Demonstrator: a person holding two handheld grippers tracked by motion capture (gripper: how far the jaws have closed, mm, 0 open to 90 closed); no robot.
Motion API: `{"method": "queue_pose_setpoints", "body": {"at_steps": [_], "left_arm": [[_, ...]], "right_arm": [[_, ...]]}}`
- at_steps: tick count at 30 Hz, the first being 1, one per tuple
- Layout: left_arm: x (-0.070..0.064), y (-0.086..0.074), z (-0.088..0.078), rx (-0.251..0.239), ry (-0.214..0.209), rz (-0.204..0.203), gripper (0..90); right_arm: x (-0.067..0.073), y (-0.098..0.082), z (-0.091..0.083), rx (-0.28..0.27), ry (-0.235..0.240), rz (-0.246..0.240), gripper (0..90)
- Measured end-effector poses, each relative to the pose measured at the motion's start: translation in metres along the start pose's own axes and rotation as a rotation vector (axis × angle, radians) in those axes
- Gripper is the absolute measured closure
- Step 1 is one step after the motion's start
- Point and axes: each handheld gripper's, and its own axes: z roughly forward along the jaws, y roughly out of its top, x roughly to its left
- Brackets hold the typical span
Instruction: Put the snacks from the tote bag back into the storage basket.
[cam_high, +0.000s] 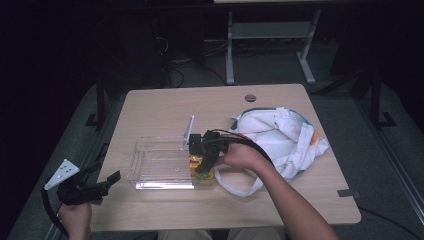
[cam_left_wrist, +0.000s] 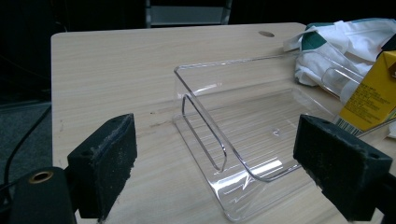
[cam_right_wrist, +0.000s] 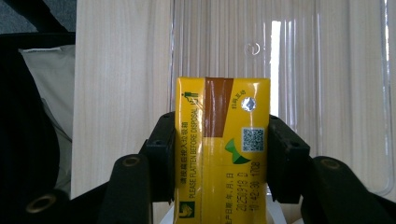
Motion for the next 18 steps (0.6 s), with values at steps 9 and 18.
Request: {"method": "queue_pose_setpoints", "body": {"at_steps": [9,18], "left_arm": [[0.000,0.000,0.000,-0.001,0.003,-0.001,13.0],[0.000,0.000,0.000,-0.004,0.004,-0.003,13.0]], "right_arm": [[0.000,-0.002,0.007,0.006,0.003,-0.003,51.8],[0.000,-0.002,0.012,0.014,0.009,-0.006,51.7]]}}
